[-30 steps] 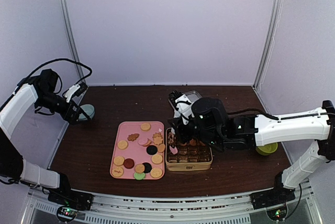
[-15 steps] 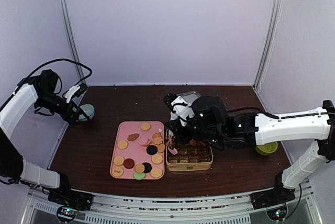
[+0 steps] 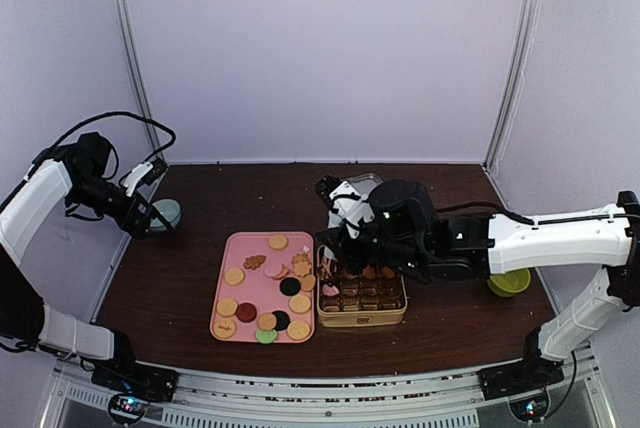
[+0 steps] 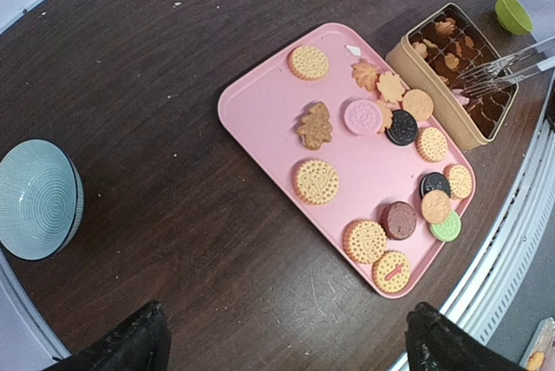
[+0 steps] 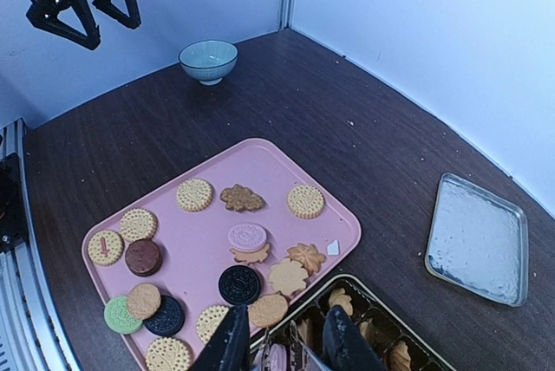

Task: Pack the cookies
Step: Place the fake cookies in the empty pocket of the box, then pick up the fake cookies from the plate.

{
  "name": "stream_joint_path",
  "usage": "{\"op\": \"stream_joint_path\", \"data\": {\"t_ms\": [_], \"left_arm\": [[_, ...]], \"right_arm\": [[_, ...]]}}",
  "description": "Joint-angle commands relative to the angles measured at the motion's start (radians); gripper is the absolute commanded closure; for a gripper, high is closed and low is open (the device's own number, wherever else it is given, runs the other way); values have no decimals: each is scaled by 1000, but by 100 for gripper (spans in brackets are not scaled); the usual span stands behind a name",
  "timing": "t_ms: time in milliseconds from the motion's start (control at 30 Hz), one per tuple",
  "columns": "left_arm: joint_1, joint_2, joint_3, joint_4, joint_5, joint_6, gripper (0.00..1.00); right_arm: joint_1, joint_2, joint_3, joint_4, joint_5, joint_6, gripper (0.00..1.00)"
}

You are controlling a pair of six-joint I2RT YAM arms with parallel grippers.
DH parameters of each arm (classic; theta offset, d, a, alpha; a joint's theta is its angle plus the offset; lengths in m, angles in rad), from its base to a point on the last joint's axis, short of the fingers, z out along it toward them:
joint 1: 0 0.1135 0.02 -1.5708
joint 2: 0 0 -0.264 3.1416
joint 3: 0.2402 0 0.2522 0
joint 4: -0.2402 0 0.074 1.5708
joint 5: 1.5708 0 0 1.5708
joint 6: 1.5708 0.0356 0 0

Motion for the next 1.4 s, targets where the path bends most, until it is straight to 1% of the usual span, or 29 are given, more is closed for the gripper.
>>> {"op": "stream_joint_path", "data": {"t_ms": [0,133,267,400,533,733,867,1033,1200,1367], "left_arm": [[5,-9,34,-13,27,20,3],[5,-7,38,-14,31,21,3],[5,-3,45,-14,34,21,3],[5,8,52,-15,36,18,3],[5,14,50,-22,20,20,2],[4,-6,33,-22,-19,18,2],[4,-19,19,-22,-22,18,2],[4,-32,1,-22,-23,25,2],[4,-31,-3,-22,-24,29,2],[4,-19,5,-22,-22,30,2]], "right_arm": [[-7,-54,40,-3,3,-12,70],[-7,-60,34,-6,0,-1,70],[-6,-72,36,30,7,19,72],[-7,-41,96,57,-14,23,72],[-6,35,158,92,-35,26,72],[-7,195,284,123,-31,24,71],[-8,312,399,105,-29,5,70],[-21,447,509,79,-21,-6,70],[-41,524,574,72,-11,-4,70],[-54,573,624,55,-25,-9,67]]}}
